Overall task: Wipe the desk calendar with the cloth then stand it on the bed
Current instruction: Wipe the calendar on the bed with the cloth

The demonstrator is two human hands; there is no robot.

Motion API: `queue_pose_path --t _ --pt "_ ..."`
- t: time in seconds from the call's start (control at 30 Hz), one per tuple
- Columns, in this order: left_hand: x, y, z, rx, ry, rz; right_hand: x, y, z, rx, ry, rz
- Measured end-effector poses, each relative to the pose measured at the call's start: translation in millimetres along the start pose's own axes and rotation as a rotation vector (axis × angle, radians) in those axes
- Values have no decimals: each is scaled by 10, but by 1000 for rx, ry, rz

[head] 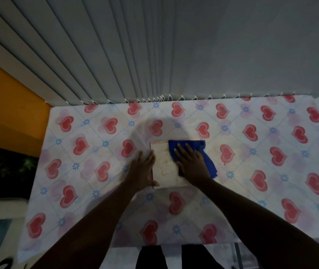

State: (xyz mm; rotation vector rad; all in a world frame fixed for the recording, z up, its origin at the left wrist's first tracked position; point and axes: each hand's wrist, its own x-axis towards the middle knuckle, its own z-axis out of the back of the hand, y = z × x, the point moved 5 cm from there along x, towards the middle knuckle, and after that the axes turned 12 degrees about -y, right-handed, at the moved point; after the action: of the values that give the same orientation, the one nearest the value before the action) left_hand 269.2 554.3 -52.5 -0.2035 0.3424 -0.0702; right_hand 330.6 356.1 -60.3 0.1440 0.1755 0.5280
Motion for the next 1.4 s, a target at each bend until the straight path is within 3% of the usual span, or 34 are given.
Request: queue_pose_path --t 0.13,0.3,0.43,0.57,0.77,1.03,1.17,1.27,1.4 --pt "18 38 -48 -33 13 17 83 86 15 101 -13 -131" --pt "12 66 -66 -51 -5 18 -515 367 -230 103 43 10" --pt "14 45 -33 -58 0 6 -148 356 -173 58 19 43" --pt "18 34 -20 -54 0 9 191 383 -97 55 4 -38" --pt "9 95 -40 -8 -30 -50 -378 593 -285 122 18 8" --pt "1 152 -77 -33 -58 1 219 637 -146 136 -40 -103" --pt "-19 158 -89 -18 -79 -20 -206 723 -315 139 0 20" --pt "-12 150 -114 -7 -65 -12 -26 671 -281 90 -14 80" --pt "-3 155 -133 -8 -47 -2 217 697 -190 116 -28 1"
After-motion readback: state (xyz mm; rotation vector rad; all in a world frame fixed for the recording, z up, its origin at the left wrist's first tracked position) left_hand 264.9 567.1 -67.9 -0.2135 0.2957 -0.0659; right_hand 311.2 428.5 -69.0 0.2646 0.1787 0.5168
